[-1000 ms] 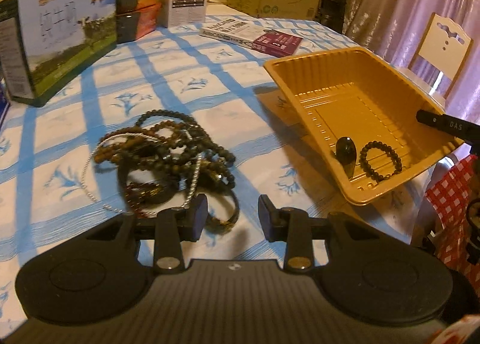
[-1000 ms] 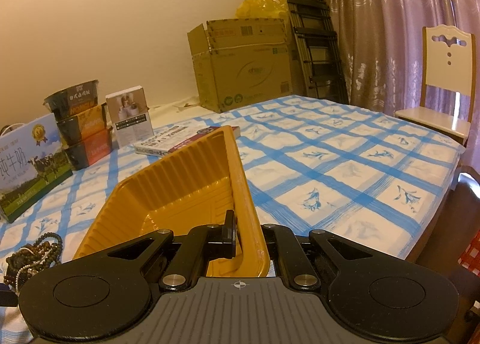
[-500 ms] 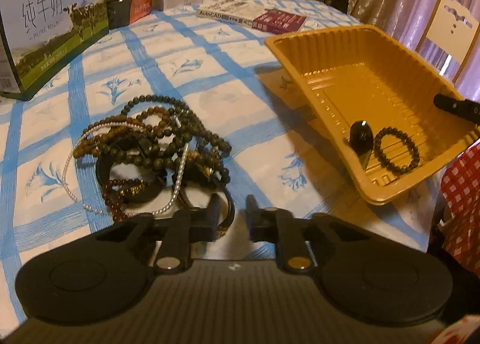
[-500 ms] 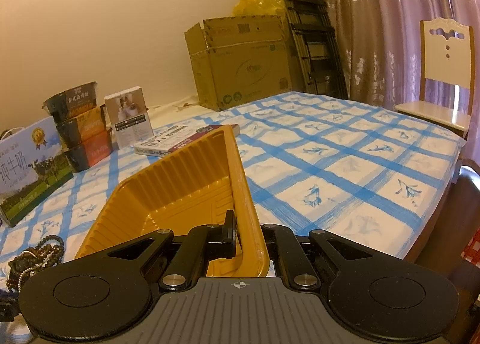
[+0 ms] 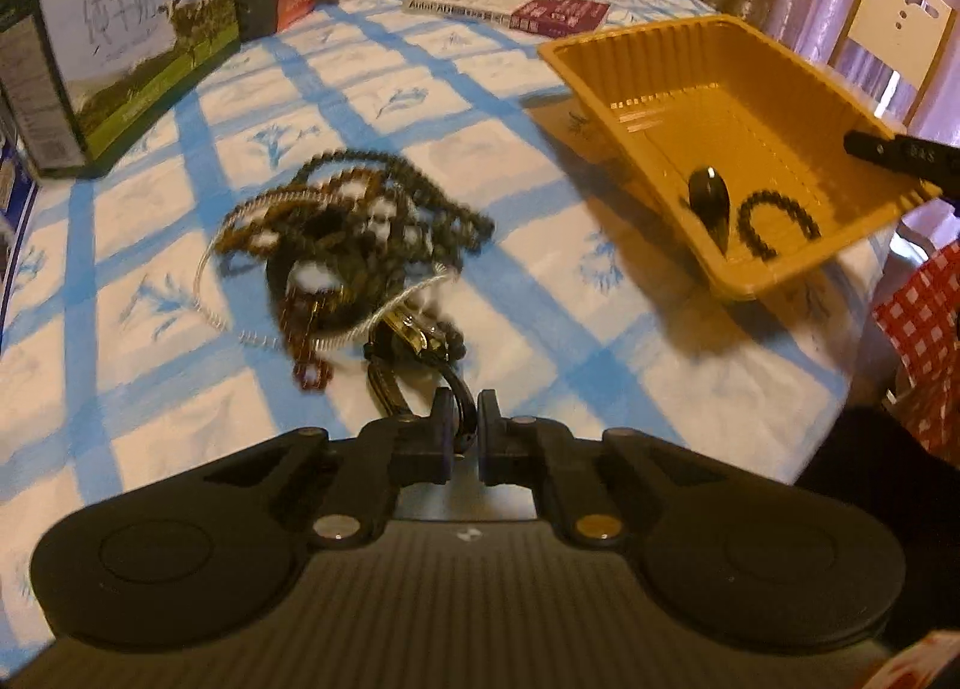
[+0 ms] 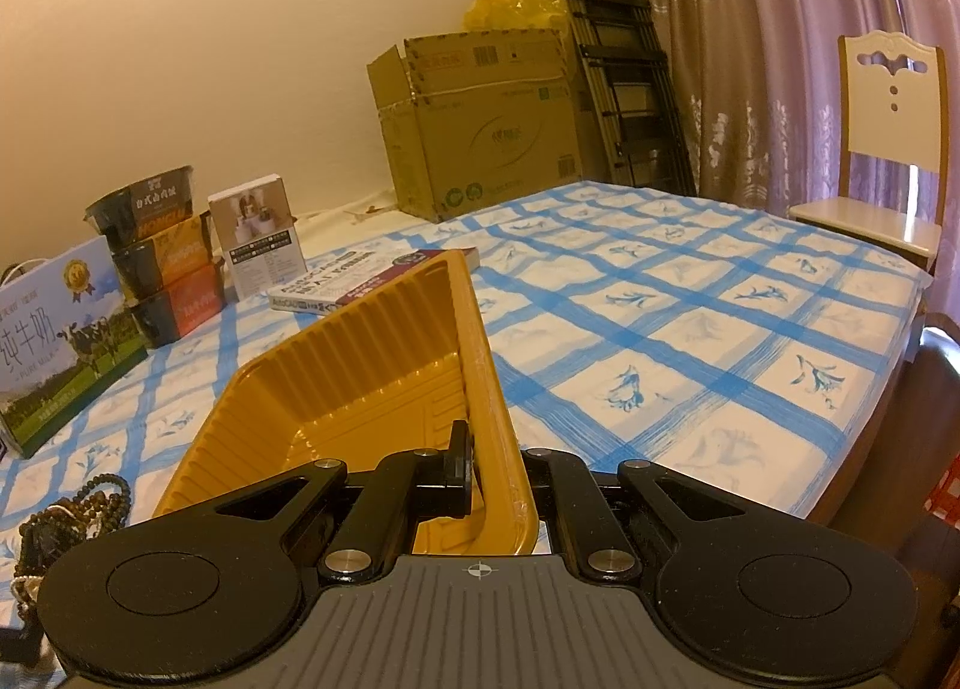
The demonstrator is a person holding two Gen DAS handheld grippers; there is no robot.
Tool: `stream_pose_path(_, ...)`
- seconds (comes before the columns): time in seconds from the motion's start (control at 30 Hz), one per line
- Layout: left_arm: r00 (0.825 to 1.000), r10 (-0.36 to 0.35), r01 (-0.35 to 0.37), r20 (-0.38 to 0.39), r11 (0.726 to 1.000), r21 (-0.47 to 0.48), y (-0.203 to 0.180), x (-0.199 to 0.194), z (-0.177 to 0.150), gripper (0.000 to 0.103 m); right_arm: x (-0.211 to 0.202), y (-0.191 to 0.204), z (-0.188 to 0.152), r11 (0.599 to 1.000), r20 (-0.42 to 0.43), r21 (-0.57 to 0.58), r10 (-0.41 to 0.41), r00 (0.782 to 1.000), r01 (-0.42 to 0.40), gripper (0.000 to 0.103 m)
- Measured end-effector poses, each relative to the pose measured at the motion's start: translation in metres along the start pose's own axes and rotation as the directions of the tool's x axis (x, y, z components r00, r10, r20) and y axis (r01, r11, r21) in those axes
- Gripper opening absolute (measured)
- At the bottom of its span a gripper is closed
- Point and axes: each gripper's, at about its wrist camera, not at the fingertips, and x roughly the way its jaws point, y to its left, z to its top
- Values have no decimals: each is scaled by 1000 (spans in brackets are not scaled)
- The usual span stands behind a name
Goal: Organize jewelry
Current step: 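Grasp the silver-faced watch by its strap with the left tool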
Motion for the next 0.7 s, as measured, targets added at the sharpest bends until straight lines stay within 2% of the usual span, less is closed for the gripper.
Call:
stream_pose_path(0.13, 999, 9, -10, -38, 1000, -14, -1, -9, -10, 6, 0, 0, 0, 1000, 0, 1, 0, 1000, 0, 6)
stream_pose_path(0.23, 1000, 18, -19, -24, 999, -27, 0, -13, -13, 9, 0, 0, 0, 1000, 0, 1, 1, 1000, -1, 6)
stream_pose_path(0.27, 1000, 19, -20, -11, 999, -46, 2, -15, -13, 13, 0, 0, 0, 1000, 0, 0, 1, 1000, -1, 6)
stream_pose_path(0.33, 1000, 17, -16, 11, 997, -80, 7, -19, -12, 40, 0, 1, 0, 1000, 0, 2, 2, 1000, -2, 6)
stream_pose_path(0.37, 999, 22, -20, 23, 995, -96, 9, -20, -10, 43, 0, 1, 0, 1000, 0, 2, 2, 1000, -2, 6)
stream_pose_path(0.7, 999, 47, -41, 18, 968, -249, 37, 9, 0, 43, 0, 0, 0, 1000, 2, 0, 3, 1000, -3, 6)
